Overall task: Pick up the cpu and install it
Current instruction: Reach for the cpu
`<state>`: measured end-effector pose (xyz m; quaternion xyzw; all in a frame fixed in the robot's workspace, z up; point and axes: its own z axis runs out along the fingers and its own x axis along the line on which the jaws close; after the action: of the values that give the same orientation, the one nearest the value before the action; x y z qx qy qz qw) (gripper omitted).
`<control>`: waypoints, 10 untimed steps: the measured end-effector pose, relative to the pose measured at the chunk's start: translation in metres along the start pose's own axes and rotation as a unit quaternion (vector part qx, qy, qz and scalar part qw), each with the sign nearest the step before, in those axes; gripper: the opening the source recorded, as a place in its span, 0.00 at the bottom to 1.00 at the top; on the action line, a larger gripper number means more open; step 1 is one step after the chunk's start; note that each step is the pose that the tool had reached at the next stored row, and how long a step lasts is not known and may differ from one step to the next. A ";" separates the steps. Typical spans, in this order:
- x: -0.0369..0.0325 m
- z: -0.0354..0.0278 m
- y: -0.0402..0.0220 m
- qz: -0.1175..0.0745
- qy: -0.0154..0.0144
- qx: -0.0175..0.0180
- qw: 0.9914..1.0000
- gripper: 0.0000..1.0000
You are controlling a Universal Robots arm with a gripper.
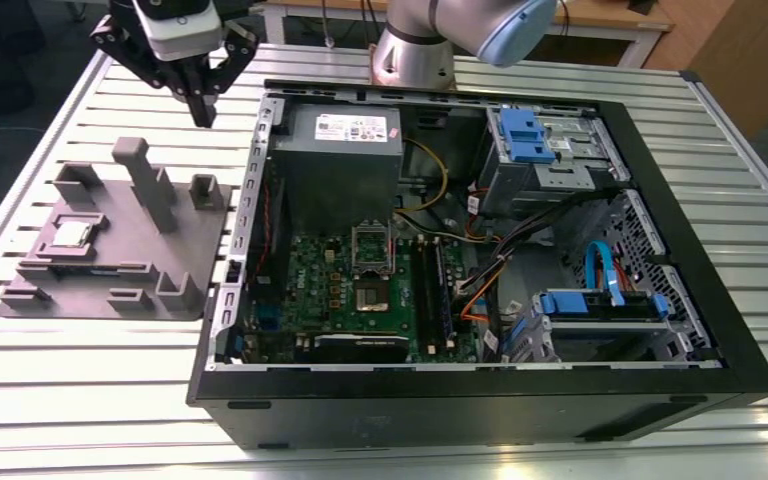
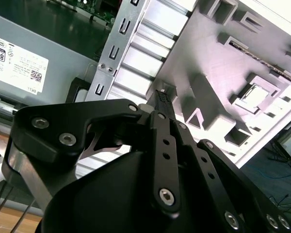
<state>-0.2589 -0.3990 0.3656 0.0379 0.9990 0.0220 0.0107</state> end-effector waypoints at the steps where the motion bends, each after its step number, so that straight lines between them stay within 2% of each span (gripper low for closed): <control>1: 0.0002 0.0000 0.0000 0.000 0.000 0.000 1.000 0.11; 10: 0.0021 0.0000 -0.0002 0.000 0.000 0.000 1.000 0.11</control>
<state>-0.2610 -0.3990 0.3656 0.0379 0.9990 0.0220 0.0107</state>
